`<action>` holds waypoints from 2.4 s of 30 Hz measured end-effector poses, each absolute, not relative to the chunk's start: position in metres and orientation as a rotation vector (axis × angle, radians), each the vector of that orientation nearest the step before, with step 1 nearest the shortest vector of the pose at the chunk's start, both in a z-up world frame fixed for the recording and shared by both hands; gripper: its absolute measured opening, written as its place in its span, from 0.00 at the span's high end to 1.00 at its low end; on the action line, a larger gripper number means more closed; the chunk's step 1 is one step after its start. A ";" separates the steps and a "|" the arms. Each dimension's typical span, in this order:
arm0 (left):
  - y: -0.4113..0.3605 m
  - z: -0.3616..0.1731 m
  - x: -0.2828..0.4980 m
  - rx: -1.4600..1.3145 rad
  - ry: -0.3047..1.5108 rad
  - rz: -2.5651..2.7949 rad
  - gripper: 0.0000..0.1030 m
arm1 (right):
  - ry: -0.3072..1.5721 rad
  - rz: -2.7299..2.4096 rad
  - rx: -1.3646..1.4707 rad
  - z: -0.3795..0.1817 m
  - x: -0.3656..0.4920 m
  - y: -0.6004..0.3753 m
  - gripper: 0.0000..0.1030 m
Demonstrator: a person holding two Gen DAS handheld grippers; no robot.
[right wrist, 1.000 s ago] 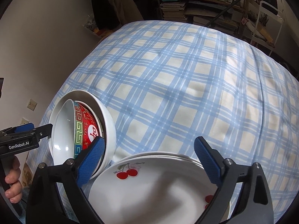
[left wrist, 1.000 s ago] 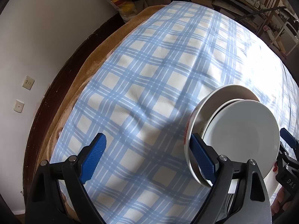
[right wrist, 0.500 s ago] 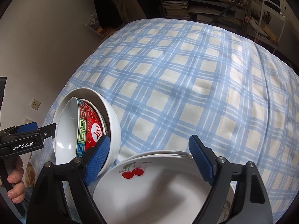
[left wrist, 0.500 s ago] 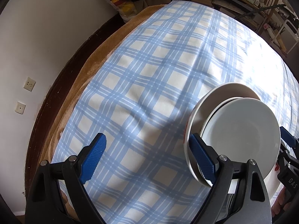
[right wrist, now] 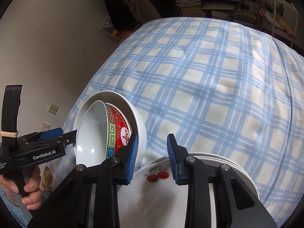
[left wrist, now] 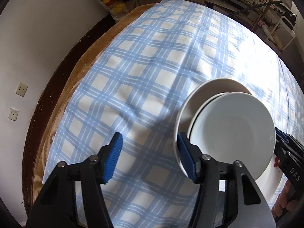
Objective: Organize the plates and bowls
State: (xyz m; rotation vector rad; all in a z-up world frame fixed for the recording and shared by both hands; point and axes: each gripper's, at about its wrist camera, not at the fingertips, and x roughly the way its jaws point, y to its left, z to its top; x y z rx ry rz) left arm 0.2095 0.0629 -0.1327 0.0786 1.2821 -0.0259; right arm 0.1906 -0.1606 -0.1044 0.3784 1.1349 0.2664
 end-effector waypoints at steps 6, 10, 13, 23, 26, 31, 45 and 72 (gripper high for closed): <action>0.060 -0.134 0.210 0.018 1.298 -0.084 0.76 | 1.157 0.289 0.408 -0.111 0.195 -0.161 0.69; 0.062 -0.139 0.215 -0.037 1.321 -0.109 0.83 | 1.164 0.289 0.402 -0.113 0.197 -0.158 0.71; 0.066 -0.141 0.216 -0.078 1.325 -0.120 0.84 | 1.167 0.285 0.413 -0.115 0.199 -0.158 0.72; 0.064 -0.143 0.214 -0.073 1.301 -0.121 0.87 | 1.215 0.263 0.448 -0.122 0.207 -0.155 0.77; 0.066 -0.143 0.215 -0.084 1.302 -0.127 0.87 | 1.220 0.259 0.454 -0.123 0.208 -0.154 0.77; 0.069 -0.145 0.215 -0.103 1.304 -0.131 0.89 | 1.222 0.251 0.435 -0.119 0.209 -0.144 0.90; 0.068 -0.147 0.213 -0.119 1.278 -0.148 0.98 | 1.234 0.208 0.428 -0.118 0.208 -0.141 0.90; 0.065 -0.092 0.193 -0.086 1.201 -0.145 0.99 | 1.176 0.196 0.435 -0.068 0.190 -0.146 0.90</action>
